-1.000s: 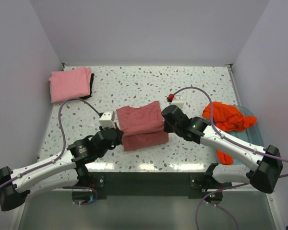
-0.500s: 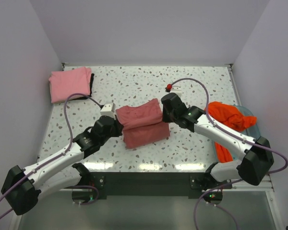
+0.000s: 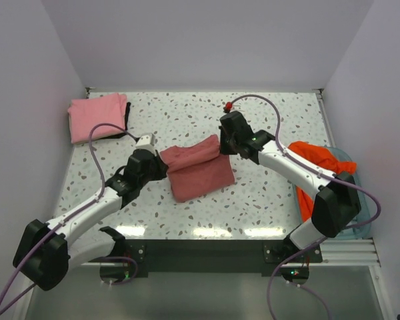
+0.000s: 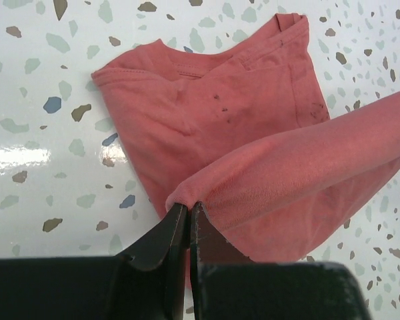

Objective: Fold and stack the t-shirts
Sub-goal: Fold the tshirt

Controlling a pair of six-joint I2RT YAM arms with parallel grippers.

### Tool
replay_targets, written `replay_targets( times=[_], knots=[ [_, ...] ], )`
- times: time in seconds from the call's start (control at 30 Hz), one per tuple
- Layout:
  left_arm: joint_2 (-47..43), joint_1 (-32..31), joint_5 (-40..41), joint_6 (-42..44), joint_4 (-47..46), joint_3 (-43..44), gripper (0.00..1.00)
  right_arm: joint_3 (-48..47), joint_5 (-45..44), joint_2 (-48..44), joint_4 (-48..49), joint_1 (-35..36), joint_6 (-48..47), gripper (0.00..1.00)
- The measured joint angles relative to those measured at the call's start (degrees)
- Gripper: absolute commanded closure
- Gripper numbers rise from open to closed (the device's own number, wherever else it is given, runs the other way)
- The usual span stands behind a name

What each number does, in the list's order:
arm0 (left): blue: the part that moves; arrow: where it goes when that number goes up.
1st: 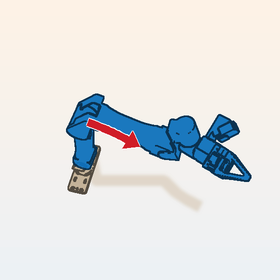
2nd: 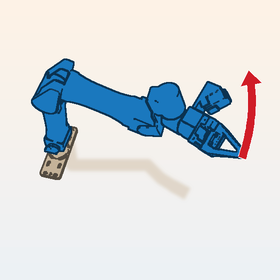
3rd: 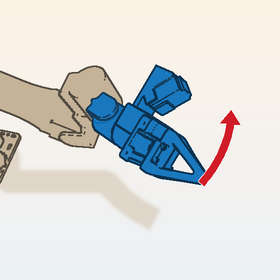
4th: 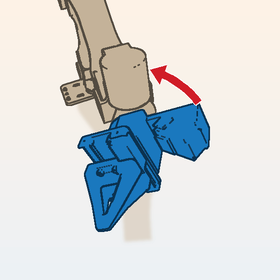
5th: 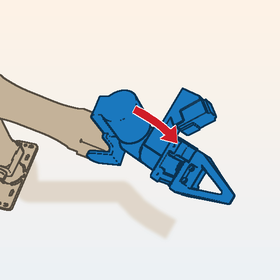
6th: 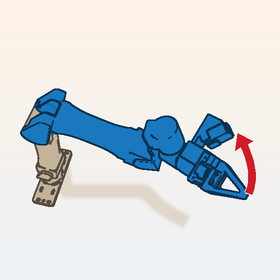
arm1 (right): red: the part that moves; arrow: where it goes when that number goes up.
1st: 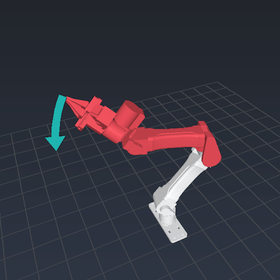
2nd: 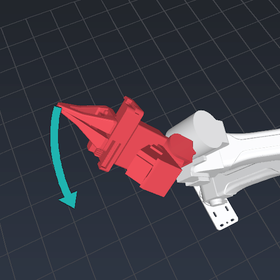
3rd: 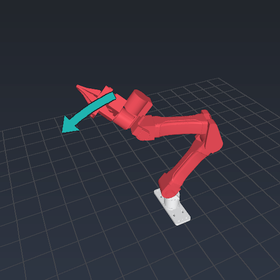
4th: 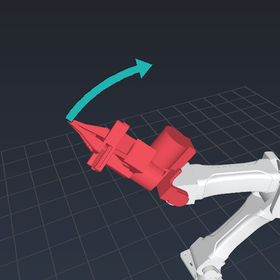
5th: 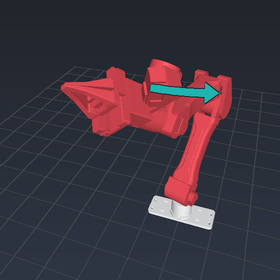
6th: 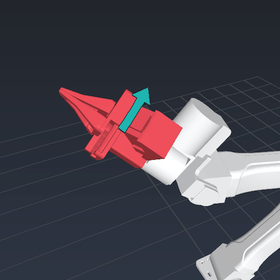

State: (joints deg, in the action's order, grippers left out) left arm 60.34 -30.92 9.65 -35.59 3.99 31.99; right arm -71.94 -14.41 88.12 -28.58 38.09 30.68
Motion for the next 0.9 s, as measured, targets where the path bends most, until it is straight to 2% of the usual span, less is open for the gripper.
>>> replay_targets(
  times=[0.5,0.87,0.9],
  knots=[
    [8.98,8.59,-6.62,0.76,-7.48,2.4,1.0,-6.97,6.05,10.01,2.51,-5.31,-1.73,1.0],
    [20.02,12.87,-11.56,0.94,-12.81,6.14,1.0,-12.33,7.82,18.05,3.41,-7.69,-2.19,1.0],
    [21.35,13.42,-11.91,0.94,-13.14,7.08,0.87,-13.29,8.0,19.08,3.52,-8.02,-2.16,1.0]
  ],
)
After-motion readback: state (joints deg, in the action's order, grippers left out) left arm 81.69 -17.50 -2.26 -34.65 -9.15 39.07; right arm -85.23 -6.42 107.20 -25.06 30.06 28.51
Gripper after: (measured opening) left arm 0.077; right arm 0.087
